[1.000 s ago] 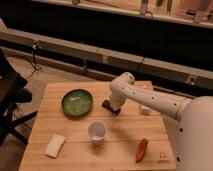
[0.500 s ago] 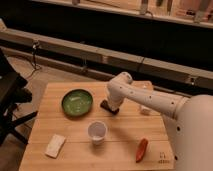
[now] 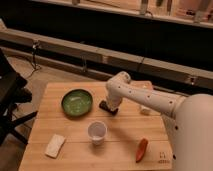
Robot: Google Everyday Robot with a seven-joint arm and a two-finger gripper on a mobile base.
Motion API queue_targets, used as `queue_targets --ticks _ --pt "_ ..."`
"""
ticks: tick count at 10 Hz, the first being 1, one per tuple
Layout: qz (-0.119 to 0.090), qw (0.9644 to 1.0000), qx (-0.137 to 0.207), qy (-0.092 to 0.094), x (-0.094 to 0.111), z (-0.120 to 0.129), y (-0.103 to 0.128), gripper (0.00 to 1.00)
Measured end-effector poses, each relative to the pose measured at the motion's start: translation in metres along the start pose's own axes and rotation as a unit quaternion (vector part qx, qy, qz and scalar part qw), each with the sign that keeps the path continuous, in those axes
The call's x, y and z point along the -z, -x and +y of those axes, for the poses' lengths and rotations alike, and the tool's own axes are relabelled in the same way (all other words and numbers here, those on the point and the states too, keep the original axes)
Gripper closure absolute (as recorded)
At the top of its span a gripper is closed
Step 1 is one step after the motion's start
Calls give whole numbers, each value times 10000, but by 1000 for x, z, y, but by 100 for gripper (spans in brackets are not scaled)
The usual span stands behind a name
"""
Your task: Push the eraser across the table
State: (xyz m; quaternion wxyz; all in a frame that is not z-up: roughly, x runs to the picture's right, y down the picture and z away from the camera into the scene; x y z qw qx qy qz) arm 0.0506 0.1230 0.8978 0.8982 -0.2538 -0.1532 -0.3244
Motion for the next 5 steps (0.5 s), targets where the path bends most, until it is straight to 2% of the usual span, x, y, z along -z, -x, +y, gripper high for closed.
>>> queue_targets --ticks 5 --pt "-51 9997 228 52 -1 -4 7 100"
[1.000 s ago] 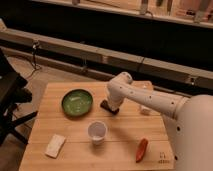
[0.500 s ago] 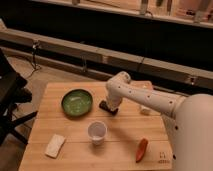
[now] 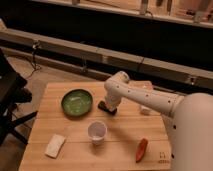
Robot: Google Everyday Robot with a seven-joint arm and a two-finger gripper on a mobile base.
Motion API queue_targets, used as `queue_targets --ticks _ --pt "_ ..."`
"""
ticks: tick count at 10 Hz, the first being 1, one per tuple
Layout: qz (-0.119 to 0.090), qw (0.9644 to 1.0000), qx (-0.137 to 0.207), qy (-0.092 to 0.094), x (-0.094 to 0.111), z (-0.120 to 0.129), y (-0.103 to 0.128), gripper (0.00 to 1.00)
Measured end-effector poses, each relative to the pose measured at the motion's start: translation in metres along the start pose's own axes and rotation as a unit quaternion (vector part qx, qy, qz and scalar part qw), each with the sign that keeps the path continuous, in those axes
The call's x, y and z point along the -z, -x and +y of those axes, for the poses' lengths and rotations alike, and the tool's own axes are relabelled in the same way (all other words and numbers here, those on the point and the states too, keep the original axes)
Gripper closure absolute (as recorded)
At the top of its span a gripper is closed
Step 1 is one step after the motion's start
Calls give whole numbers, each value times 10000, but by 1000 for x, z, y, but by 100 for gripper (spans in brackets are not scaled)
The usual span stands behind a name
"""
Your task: Push the eraser across the table
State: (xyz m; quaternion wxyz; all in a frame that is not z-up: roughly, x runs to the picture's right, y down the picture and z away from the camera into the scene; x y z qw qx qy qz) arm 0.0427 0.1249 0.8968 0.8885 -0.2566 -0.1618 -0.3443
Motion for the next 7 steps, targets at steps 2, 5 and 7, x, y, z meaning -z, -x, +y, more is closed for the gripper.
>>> queue_targets --ticks 2,5,7 --pt "-10 10000 36 9 0 -1 1 100" --pt "-32 9999 147 35 0 -2 4 100" --pt "-63 9995 309 68 -1 -4 9 100"
